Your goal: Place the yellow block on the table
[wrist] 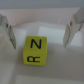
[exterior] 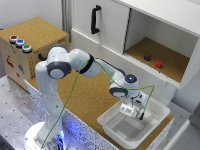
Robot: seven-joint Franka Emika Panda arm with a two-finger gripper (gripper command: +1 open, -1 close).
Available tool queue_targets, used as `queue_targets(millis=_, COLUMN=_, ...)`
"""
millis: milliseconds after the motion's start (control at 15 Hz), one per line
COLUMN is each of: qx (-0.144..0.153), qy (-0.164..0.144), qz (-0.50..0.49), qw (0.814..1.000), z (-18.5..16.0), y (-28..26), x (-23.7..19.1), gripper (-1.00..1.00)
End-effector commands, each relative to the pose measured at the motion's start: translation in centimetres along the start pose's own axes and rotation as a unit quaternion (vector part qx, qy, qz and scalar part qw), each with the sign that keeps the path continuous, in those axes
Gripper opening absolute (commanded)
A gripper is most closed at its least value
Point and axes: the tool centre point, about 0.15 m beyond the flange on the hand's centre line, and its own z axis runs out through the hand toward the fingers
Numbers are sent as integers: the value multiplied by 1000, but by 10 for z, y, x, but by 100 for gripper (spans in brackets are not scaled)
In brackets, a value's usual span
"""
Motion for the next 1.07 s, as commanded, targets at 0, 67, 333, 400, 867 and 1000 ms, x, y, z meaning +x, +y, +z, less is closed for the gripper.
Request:
queue_targets(millis=0, qx=61, qy=-7, qz=0, qw=998, z=19, y=13, x=-3, gripper=-100)
queue_targets(millis=67, qx=62, qy=-7, qz=2, qw=998, z=19, y=12, x=-4, gripper=-100)
queue_targets(millis=333, qx=51, qy=1, qz=2, qw=999, z=9, y=10, x=-5, gripper=-100)
queue_targets(millis=400, qx=45, qy=1, qz=1, qw=999, z=5, y=10, x=-6, gripper=-100)
queue_targets(millis=867, qx=5, qy=41, qz=1, qw=999, z=-58, y=-6, x=1, gripper=-100)
queue_targets(millis=1000, qx=-2, qy=67, qz=7, qw=998, z=-82, y=-8, x=14, gripper=-100)
